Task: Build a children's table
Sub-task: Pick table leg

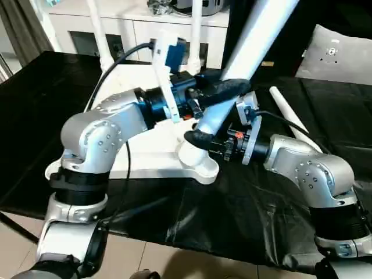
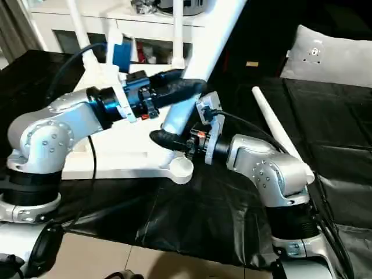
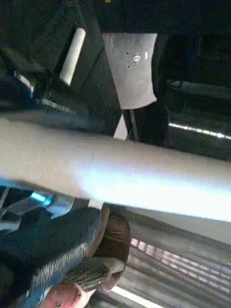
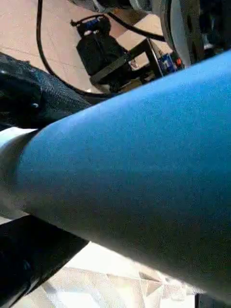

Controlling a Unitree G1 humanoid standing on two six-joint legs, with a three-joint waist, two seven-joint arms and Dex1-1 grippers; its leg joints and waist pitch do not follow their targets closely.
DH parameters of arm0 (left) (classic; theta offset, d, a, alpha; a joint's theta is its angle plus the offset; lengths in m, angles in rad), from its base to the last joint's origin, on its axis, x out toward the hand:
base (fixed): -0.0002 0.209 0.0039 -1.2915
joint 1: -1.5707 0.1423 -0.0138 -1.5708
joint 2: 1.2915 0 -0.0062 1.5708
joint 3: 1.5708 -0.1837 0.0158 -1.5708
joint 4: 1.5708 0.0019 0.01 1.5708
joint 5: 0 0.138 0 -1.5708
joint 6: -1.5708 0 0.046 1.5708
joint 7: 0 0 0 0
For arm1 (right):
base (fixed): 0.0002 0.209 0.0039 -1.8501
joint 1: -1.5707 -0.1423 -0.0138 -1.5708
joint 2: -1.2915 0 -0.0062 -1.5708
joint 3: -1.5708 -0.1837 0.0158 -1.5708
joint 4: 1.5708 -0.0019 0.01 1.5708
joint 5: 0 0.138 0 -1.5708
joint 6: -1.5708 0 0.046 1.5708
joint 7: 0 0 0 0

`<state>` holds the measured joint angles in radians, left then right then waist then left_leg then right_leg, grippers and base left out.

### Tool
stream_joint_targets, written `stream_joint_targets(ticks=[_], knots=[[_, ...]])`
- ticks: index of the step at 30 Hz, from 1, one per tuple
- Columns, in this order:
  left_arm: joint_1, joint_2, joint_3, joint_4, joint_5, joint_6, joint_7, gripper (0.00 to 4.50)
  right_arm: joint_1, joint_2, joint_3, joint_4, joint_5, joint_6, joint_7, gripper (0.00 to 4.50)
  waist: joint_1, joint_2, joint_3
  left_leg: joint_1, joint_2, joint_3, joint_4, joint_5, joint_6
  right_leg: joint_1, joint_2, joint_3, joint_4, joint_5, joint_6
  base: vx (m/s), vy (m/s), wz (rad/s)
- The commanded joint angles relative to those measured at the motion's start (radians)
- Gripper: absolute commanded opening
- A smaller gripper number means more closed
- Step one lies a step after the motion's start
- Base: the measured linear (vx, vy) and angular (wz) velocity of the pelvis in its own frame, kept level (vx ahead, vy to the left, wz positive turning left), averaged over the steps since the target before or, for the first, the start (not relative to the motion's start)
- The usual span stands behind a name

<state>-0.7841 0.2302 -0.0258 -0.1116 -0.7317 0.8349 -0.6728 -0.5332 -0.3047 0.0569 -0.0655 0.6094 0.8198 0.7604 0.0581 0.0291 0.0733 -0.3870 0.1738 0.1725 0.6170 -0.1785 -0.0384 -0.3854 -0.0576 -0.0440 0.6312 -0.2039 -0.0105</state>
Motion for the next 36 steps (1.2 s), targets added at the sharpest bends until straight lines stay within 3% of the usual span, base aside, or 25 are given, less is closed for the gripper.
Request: stream_joint_targets(ticks=[1,2,4,8,10,12,14,16,17,18,19,20,22,24,25,26,27,28,30,31,32,35,36], knots=[[0.01,-0.008,-0.061,-0.074,-0.042,0.025,-0.076,3.21,0.012,0.003,-0.013,0.04,-0.048,-0.023,-0.065,1.96,0.001,0.009,-0.082,0.018,0.042,-0.016,-0.064,-0.131,-0.019,0.045,-0.072,0.043,-0.076,-0.176,-0.204,0.0,0.0,0.0],[0.01,-0.011,-0.064,-0.072,-0.039,0.024,-0.073,3.31,0.017,0.007,-0.011,0.037,-0.051,-0.031,-0.07,1.96,-0.003,0.001,-0.08,0.017,0.042,-0.014,-0.066,-0.134,-0.02,0.044,-0.07,0.044,-0.08,-0.17,-0.202,0.0,0.0,0.0],[0.008,-0.022,-0.044,-0.059,-0.045,0.018,-0.058,3.4,0.029,0.021,-0.021,0.023,-0.047,-0.035,-0.092,1.96,-0.003,0.004,-0.081,0.019,0.042,-0.015,-0.066,-0.138,-0.021,0.045,-0.07,0.043,-0.079,-0.162,-0.206,0.0,0.0,0.0],[0.001,-0.07,0.056,-0.019,-0.107,-0.004,-0.013,3.88,0.05,0.055,-0.073,0.004,-0.014,-0.015,-0.144,1.96,-0.004,-0.001,-0.081,0.02,0.041,-0.014,-0.068,-0.151,-0.024,0.046,-0.07,0.043,-0.081,-0.173,-0.211,0.0,0.0,0.0],[-0.002,-0.091,0.108,-0.003,-0.145,-0.012,0.009,3.96,0.063,0.063,-0.084,-0.003,-0.033,-0.054,-0.166,1.96,0.0,0.0,-0.082,0.02,0.041,-0.014,-0.066,-0.142,-0.026,0.045,-0.07,0.044,-0.08,-0.16,-0.216,0.0,0.0,0.0],[0.0,-0.112,0.174,0.023,-0.19,-0.028,0.04,4.0,0.084,0.084,-0.113,-0.008,-0.055,-0.065,-0.238,1.96,0.001,-0.005,-0.082,0.018,0.04,-0.012,-0.066,-0.136,-0.031,0.044,-0.07,0.044,-0.079,-0.153,-0.225,0.0,0.0,0.0],[0.006,-0.107,0.198,0.045,-0.179,-0.047,0.049,4.03,0.098,0.091,-0.125,-0.014,-0.064,-0.066,-0.272,1.93,-0.001,-0.007,-0.081,0.017,0.037,-0.012,-0.067,-0.141,-0.023,0.046,-0.068,0.043,-0.083,-0.172,-0.209,0.0,0.0,0.0],[0.034,-0.057,0.165,0.06,-0.09,-0.084,0.02,4.03,0.117,0.096,-0.133,-0.025,-0.085,-0.068,-0.319,1.92,-0.004,-0.009,-0.08,0.015,0.036,-0.014,-0.07,-0.134,-0.018,0.048,-0.069,0.044,-0.085,-0.198,-0.177,0.0,0.0,0.0],[0.076,0.008,0.105,0.066,0.011,-0.109,-0.022,4.03,0.139,0.103,-0.135,-0.04,-0.112,-0.074,-0.361,1.92,-0.01,-0.006,-0.078,0.016,0.038,-0.016,-0.073,-0.144,-0.024,0.045,-0.068,0.044,-0.086,-0.227,-0.154,0.0,0.0,0.0],[0.078,0.01,0.103,0.066,0.014,-0.11,-0.023,4.03,0.14,0.103,-0.135,-0.04,-0.113,-0.074,-0.363,1.92,-0.012,-0.006,-0.078,0.018,0.039,-0.017,-0.075,-0.147,-0.025,0.043,-0.068,0.045,-0.09,-0.241,-0.139,0.0,0.0,0.0],[0.122,0.068,0.045,0.06,0.091,-0.145,-0.06,4.03,0.162,0.109,-0.133,-0.053,-0.141,-0.082,-0.403,1.92,-0.016,0.0,-0.079,0.02,0.039,-0.016,-0.075,-0.15,-0.034,0.041,-0.068,0.045,-0.088,-0.247,-0.134,0.0,0.0,0.0],[0.122,0.068,0.045,0.06,0.091,-0.145,-0.06,4.03,0.162,0.109,-0.133,-0.053,-0.141,-0.082,-0.403,1.92,-0.021,0.0,-0.08,0.018,0.04,-0.016,-0.077,-0.142,-0.039,0.041,-0.067,0.045,-0.086,-0.238,-0.127,0.0,0.0,0.0],[0.194,0.15,-0.033,0.035,0.152,-0.179,-0.094,4.03,0.201,0.13,-0.141,-0.079,-0.169,-0.094,-0.463,1.92,-0.019,0.001,-0.081,0.02,0.042,-0.017,-0.078,-0.136,-0.044,0.038,-0.068,0.046,-0.082,-0.206,-0.138,0.0,0.0,0.0],[0.216,0.171,-0.057,0.027,0.168,-0.188,-0.107,4.03,0.211,0.132,-0.142,-0.086,-0.174,-0.095,-0.475,1.91,-0.02,0.003,-0.083,0.022,0.042,-0.016,-0.079,-0.136,-0.047,0.038,-0.067,0.046,-0.079,-0.171,-0.152,0.0,0.0,0.0],[0.259,0.224,-0.127,0.018,0.225,-0.219,-0.137,4.03,0.23,0.123,-0.133,-0.099,-0.191,-0.106,-0.482,1.91,-0.02,0.001,-0.082,0.021,0.043,-0.016,-0.079,-0.138,-0.047,0.038,-0.067,0.046,-0.079,-0.159,-0.162,0.0,0.0,0.0],[0.261,0.226,-0.131,0.018,0.229,-0.222,-0.14,4.03,0.231,0.122,-0.132,-0.1,-0.192,-0.109,-0.481,1.91,-0.018,0.003,-0.081,0.022,0.044,-0.017,-0.081,-0.144,-0.046,0.037,-0.068,0.046,-0.079,-0.163,-0.161,0.0,0.0,0.0],[0.288,0.266,-0.189,0.016,0.285,-0.264,-0.17,4.03,0.245,0.109,-0.116,-0.11,-0.211,-0.147,-0.466,1.91,-0.019,0.002,-0.08,0.023,0.044,-0.016,-0.082,-0.157,-0.046,0.036,-0.068,0.047,-0.08,-0.177,-0.157,0.0,0.0,0.0],[0.288,0.266,-0.189,0.016,0.285,-0.264,-0.17,4.03,0.245,0.109,-0.116,-0.11,-0.211,-0.147,-0.466,1.91,-0.019,0.004,-0.077,0.024,0.044,-0.013,-0.082,-0.17,-0.049,0.034,-0.069,0.049,-0.081,-0.196,-0.149,0.0,0.0,0.0],[0.334,0.312,-0.267,0.049,0.385,-0.354,-0.224,4.03,0.278,0.103,-0.092,-0.131,-0.262,-0.252,-0.455,1.91,-0.02,0.006,-0.074,0.022,0.044,-0.016,-0.085,-0.193,-0.058,0.033,-0.07,0.05,-0.086,-0.235,-0.134,0.0,0.0,0.0],[0.34,0.315,-0.274,0.055,0.4,-0.369,-0.234,4.03,0.283,0.104,-0.09,-0.134,-0.268,-0.266,-0.454,1.91,-0.022,0.005,-0.074,0.024,0.044,-0.016,-0.087,-0.213,-0.06,0.031,-0.072,0.051,-0.089,-0.257,-0.13,0.0,0.0,0.0],[0.351,0.323,-0.29,0.074,0.427,-0.398,-0.255,3.73,0.296,0.097,-0.082,-0.152,-0.278,-0.283,-0.447,1.91,-0.024,0.005,-0.073,0.025,0.045,-0.016,-0.088,-0.224,-0.061,0.031,-0.072,0.051,-0.091,-0.271,-0.129,0.0,0.0,0.0],[0.351,0.321,-0.299,0.116,0.453,-0.437,-0.249,3.51,0.313,0.092,-0.082,-0.179,-0.259,-0.257,-0.436,1.91,-0.026,0.006,-0.073,0.026,0.044,-0.017,-0.088,-0.235,-0.058,0.03,-0.07,0.051,-0.09,-0.274,-0.137,0.0,0.0,0.0],[0.337,0.303,-0.297,0.181,0.477,-0.484,-0.219,3.35,0.332,0.103,-0.086,-0.19,-0.255,-0.312,-0.415,1.91,-0.026,0.006,-0.072,0.026,0.043,-0.017,-0.088,-0.245,-0.055,0.03,-0.07,0.051,-0.093,-0.281,-0.136,0.0,0.0,0.0]])
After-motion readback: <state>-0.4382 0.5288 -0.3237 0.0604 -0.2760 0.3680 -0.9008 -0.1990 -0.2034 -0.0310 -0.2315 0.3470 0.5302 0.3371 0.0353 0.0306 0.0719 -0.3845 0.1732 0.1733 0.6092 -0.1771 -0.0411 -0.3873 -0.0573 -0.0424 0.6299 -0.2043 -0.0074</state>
